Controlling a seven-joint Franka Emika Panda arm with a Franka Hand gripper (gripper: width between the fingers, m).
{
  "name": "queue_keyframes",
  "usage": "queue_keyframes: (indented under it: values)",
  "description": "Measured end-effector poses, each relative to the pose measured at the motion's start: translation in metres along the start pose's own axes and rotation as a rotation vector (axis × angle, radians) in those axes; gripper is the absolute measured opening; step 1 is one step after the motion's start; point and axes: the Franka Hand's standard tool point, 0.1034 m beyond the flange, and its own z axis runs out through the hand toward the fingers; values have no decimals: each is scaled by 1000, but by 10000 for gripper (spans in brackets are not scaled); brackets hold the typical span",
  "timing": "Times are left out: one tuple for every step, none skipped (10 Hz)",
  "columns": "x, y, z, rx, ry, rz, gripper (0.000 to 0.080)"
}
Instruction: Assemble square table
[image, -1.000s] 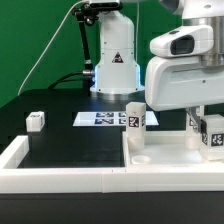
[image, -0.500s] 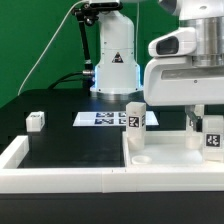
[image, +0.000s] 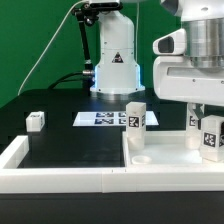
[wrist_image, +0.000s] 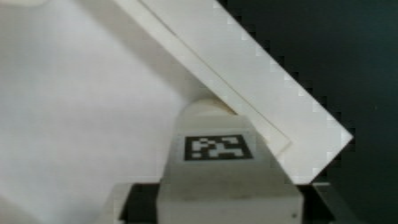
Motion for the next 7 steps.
queue_keyframes:
  values:
    - [1, 0, 0, 4, -6, 84, 291]
    - [2, 0, 0, 9, -12, 130, 291]
    - [2, 0, 0, 11, -15, 144, 291]
    - [1, 0, 0, 11, -16, 157, 366]
    - [1, 0, 0, 11, -16, 124, 366]
    - [1, 0, 0, 10, -16, 110, 502]
    - [-1, 0, 0, 8, -17, 45, 618]
